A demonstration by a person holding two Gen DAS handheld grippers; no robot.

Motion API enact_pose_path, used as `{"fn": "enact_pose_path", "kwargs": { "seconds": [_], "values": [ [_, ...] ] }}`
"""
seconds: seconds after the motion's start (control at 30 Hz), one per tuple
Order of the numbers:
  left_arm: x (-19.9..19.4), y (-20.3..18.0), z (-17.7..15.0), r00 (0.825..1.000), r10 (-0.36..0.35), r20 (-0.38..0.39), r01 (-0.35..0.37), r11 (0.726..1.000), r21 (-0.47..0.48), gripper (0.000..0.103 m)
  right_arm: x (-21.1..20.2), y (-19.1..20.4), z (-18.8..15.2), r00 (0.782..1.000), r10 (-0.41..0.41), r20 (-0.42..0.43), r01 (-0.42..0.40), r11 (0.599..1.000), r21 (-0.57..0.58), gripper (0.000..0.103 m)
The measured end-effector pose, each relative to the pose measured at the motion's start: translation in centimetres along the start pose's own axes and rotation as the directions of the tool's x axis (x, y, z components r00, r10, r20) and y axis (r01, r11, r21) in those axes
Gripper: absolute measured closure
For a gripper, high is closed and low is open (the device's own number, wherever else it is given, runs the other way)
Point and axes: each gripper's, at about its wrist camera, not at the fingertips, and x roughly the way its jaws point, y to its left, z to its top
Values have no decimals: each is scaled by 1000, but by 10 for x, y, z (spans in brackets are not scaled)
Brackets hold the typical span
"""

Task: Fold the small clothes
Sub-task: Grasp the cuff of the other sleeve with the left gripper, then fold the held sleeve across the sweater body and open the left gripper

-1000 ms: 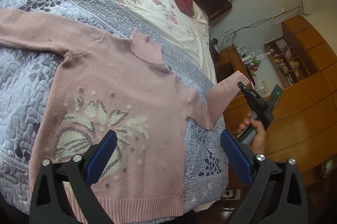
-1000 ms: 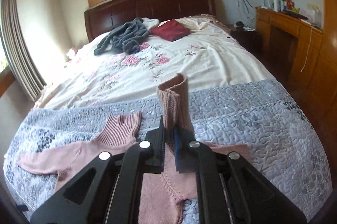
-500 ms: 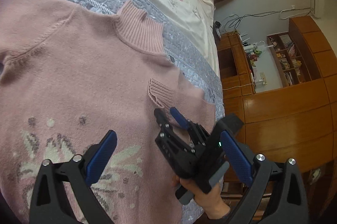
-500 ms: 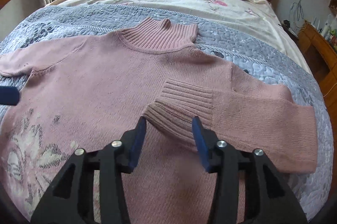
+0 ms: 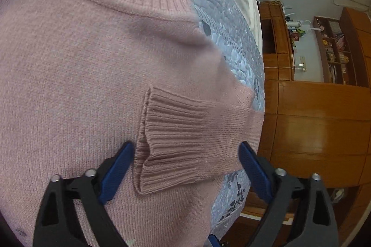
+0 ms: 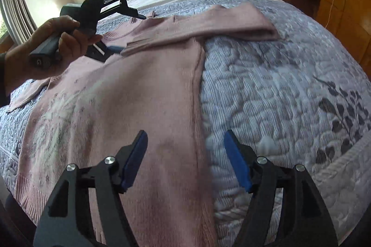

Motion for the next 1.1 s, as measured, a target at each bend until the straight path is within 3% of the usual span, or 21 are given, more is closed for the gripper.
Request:
{"fn": "enact_pose_path", "kwargs": {
  "seconds": [0.03, 0.13, 0.23, 0.37, 0.53, 0.63, 0.8, 1.1],
  "values": [
    [0, 0, 0, 999, 40, 2, -40, 999, 1, 94, 0, -1, -6, 1000, -1, -5, 1, 1000, 9, 35],
    [-2, -2, 0, 999, 50, -14, -49, 999, 10, 95, -4, 3, -13, 1000, -5, 13, 4, 1000, 14, 34],
    [-25, -19, -2, 1000, 25, 19, -26, 998, 51, 96, -5, 6, -15, 1000, -16, 24, 15, 1000, 10, 34],
    [-90, -41, -5, 996, -13, 92, 1, 992, 129, 97, -4, 5, -16, 999, -26, 23, 25, 1000, 5, 34],
    [-177, -35, 4, 982, 21, 189, -52, 986, 160, 97, -6, 7, -16, 999, -35, 29, 35, 999, 16, 34],
    [-215, -15, 17, 972, 64, 227, -96, 987, 132, 97, -8, 10, -16, 999, -36, 36, 35, 999, 20, 34],
    [-242, 27, 27, 963, 129, 237, -150, 986, 69, 97, -9, 12, -12, 998, -37, 41, 36, 999, 15, 34],
    [-226, 115, 41, 954, 255, 155, -250, 967, -51, 97, -8, 13, -3, 998, -43, 46, 42, 999, 21, 34]
  ]
}}
